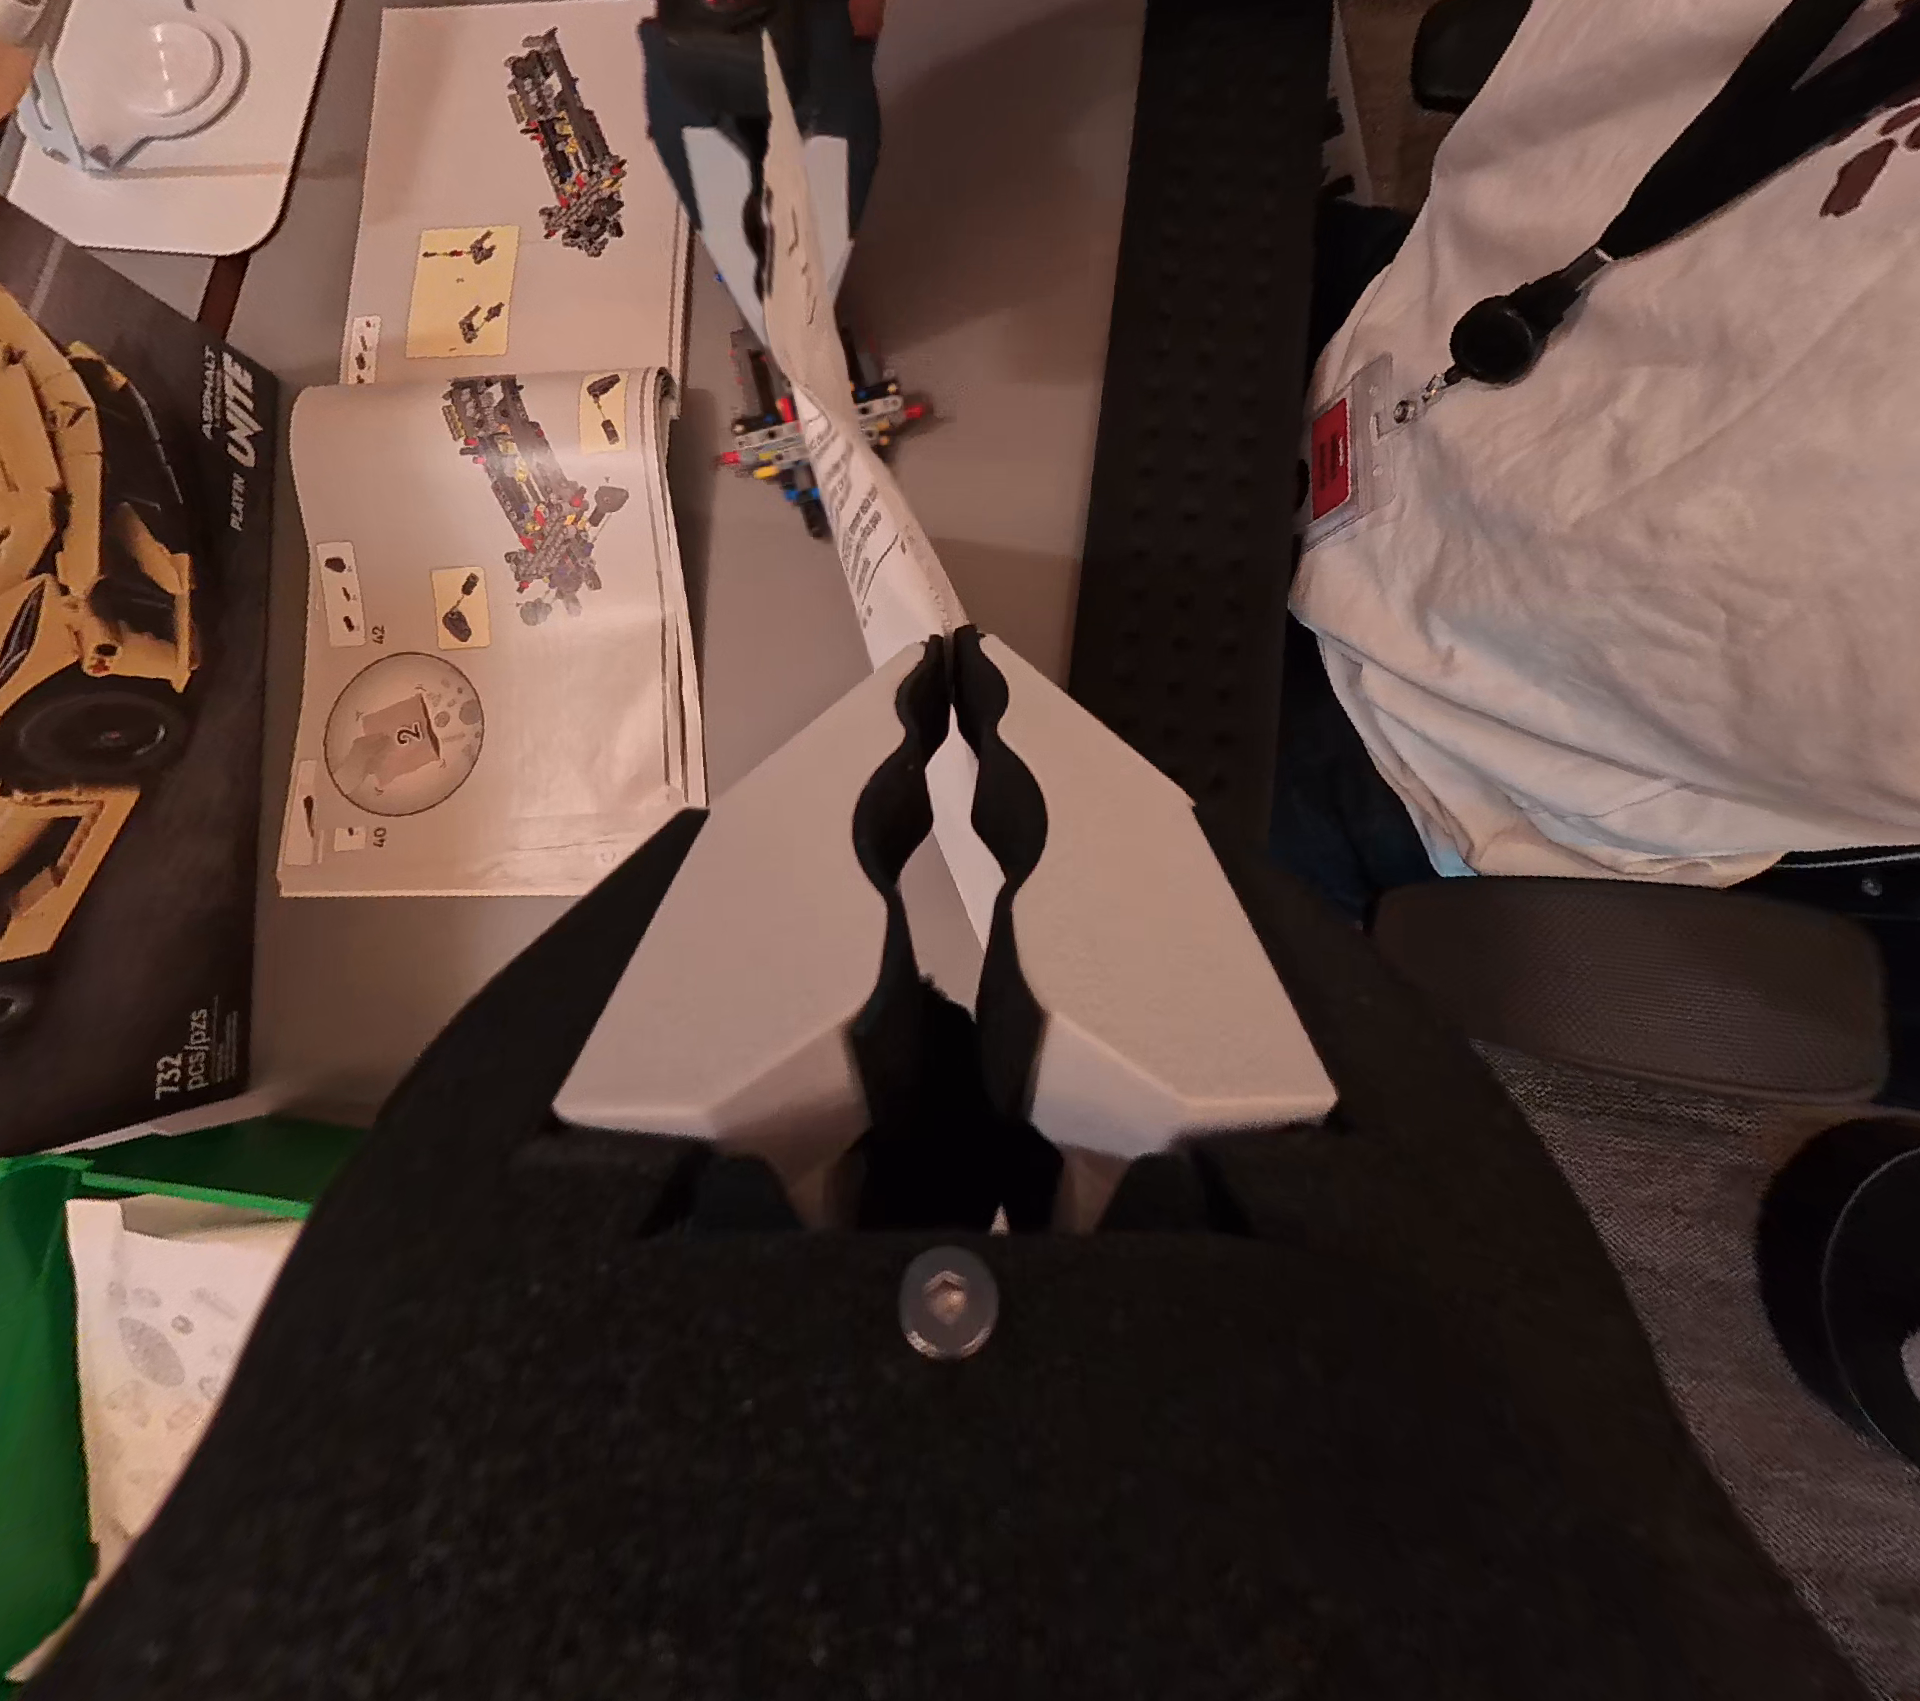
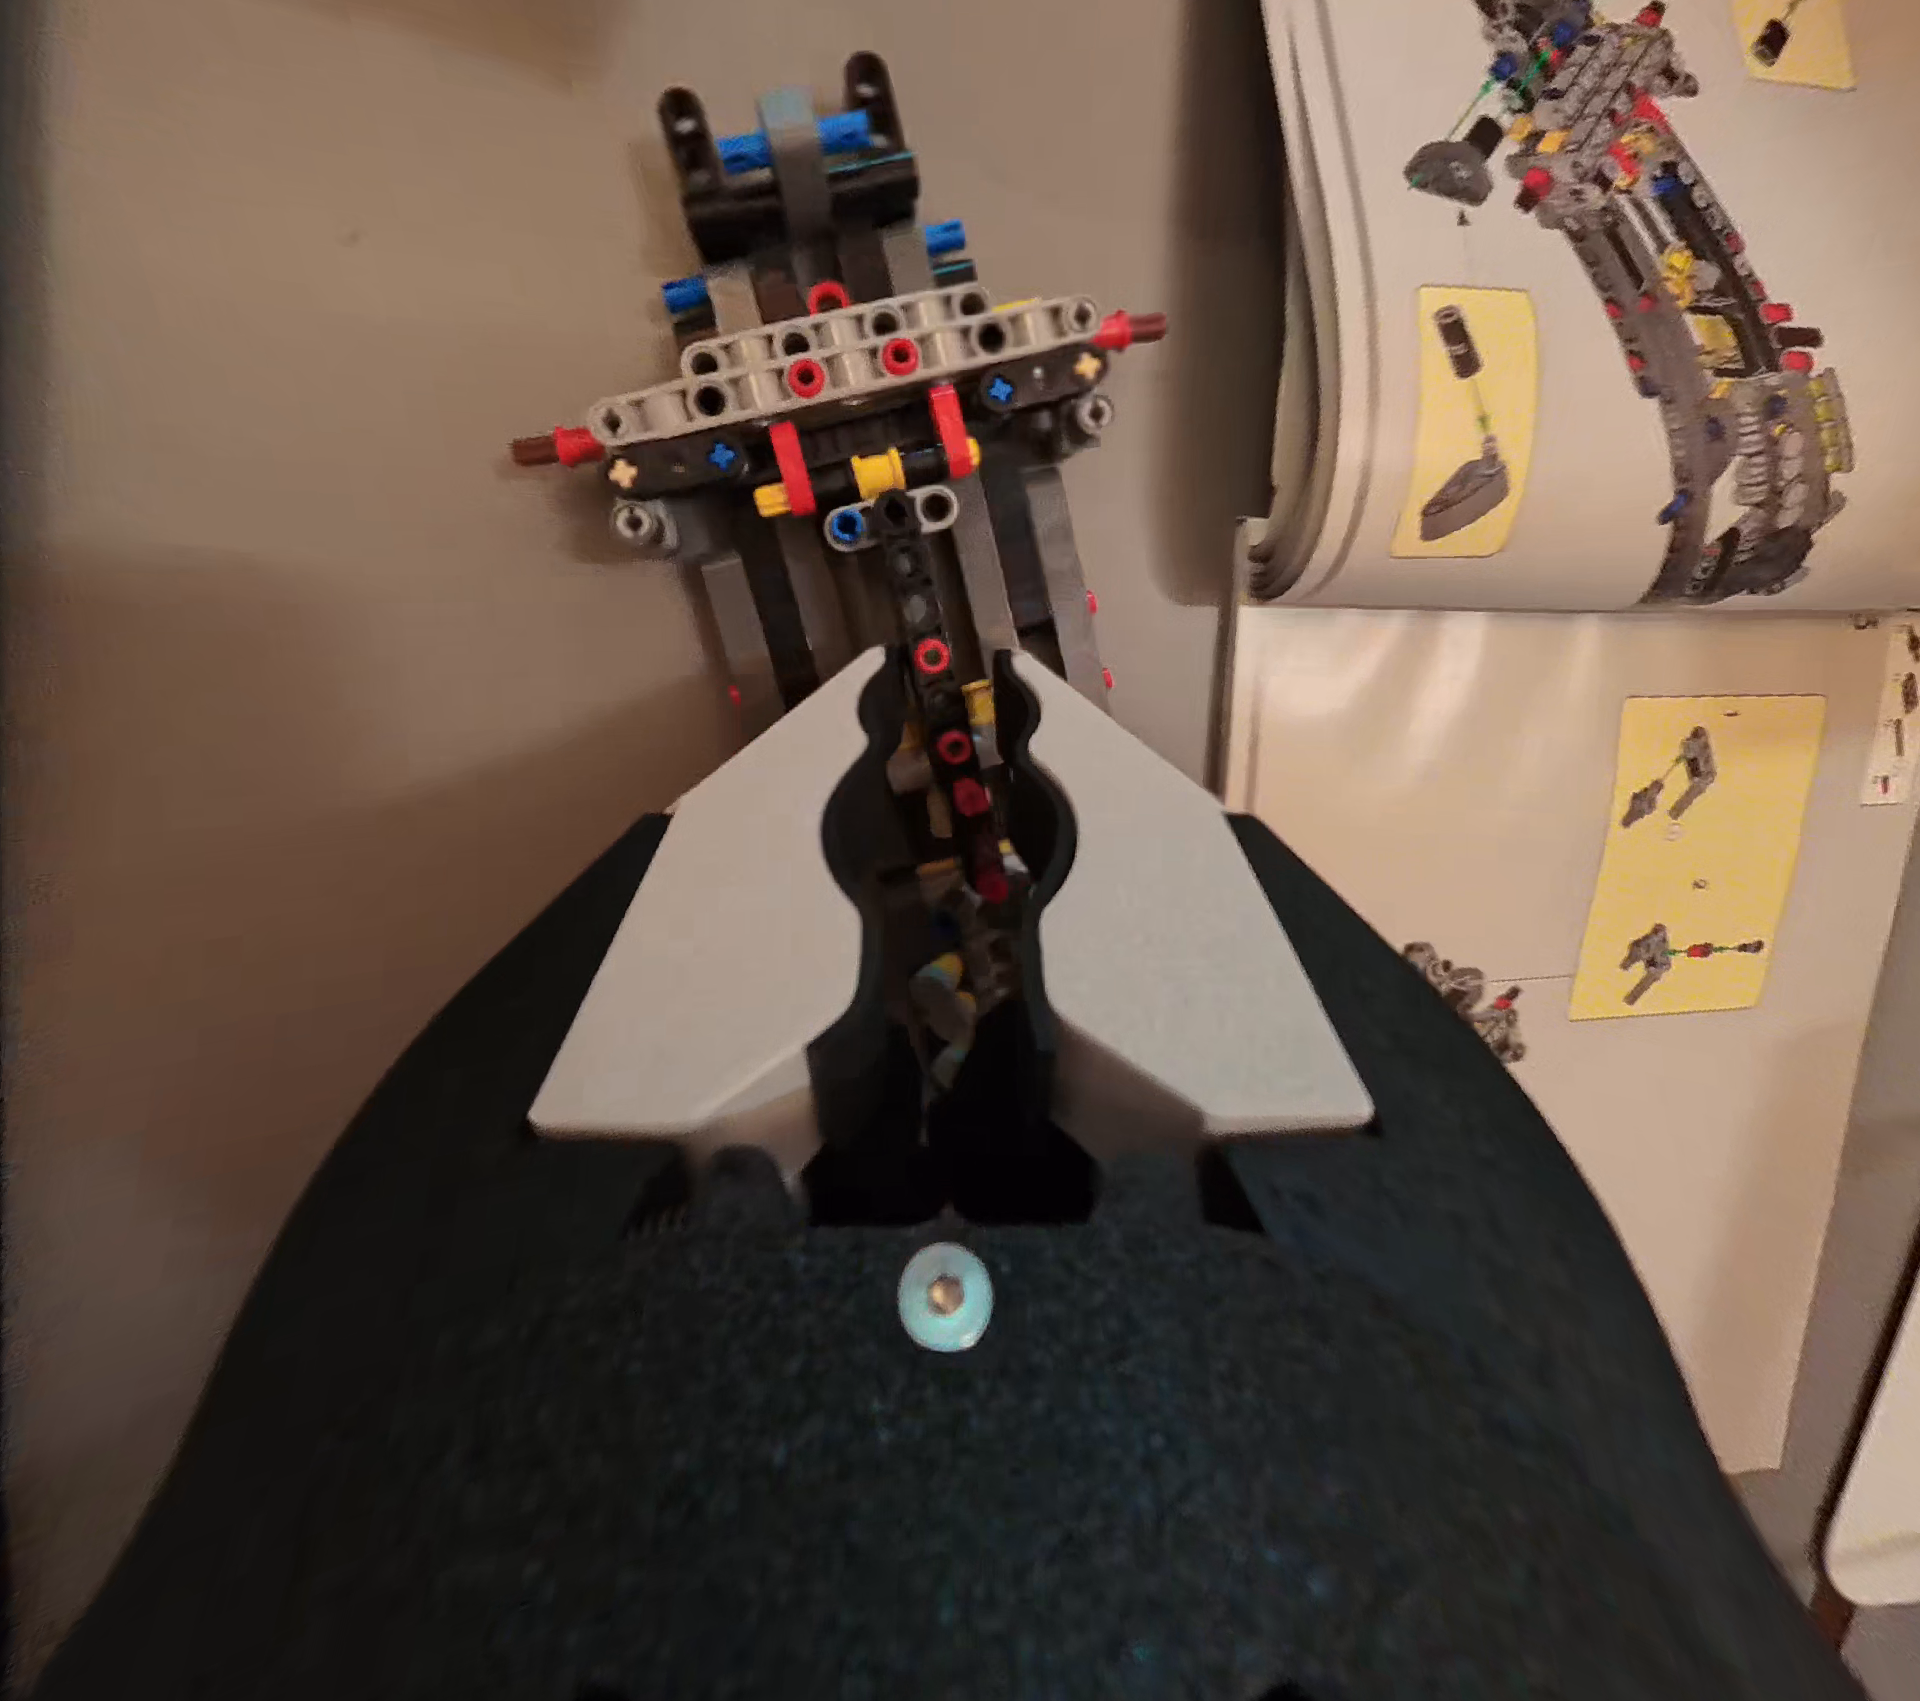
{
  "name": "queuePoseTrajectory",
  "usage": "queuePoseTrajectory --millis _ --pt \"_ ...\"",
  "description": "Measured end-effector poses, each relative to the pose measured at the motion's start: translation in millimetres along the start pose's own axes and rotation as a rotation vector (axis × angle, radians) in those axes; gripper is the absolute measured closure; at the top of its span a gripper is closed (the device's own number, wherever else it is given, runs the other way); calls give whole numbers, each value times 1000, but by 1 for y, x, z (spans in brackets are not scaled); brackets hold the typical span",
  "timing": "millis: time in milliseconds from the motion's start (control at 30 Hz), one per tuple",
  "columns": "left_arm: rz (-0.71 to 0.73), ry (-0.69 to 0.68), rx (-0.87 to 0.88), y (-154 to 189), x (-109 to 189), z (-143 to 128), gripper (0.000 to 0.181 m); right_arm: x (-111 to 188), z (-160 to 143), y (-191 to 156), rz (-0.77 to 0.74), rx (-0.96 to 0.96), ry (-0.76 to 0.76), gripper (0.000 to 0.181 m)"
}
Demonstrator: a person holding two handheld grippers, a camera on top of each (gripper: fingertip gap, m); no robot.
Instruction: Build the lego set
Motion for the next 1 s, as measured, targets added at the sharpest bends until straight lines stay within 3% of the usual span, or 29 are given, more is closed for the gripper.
queuePoseTrajectory --millis 133,200,333,433,533,667,767,900,1000 --pt "-25 -21 2 -4 -3 3 181 0 4 7 50 -45 10 164" --pt "-24 -41 1 -8 -6 6 181 14 13 8 59 -101 84 152" --pt "-33 -104 -16 -19 -16 14 181 89 76 7 112 -231 511 132" --pt "-41 -157 -31 -28 -26 22 181 146 118 3 139 -231 859 141" --pt "-54 -179 -40 -32 -32 28 181 149 132 7 7 -204 869 148" --pt "-37 -189 -28 -34 -35 31 181 139 142 3 38 -196 888 158" --pt "-14 -211 -25 -32 -36 31 181 143 143 3 -23 -185 951 180" --pt "61 -140 23 -35 -38 52 157 143 144 2 -8 -210 946 181" --pt "73 -94 23 -37 -50 70 155 142 144 1 -8 -214 954 181"
Point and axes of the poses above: each gripper's, where its closed fingertips meet, x back along the fingers, z out of its top, y = z × x across the jaws, the point moved 7 cm from there along x, back along the fingers, and after that the axes turned 3 degrees about x, right-handed, at the moved point
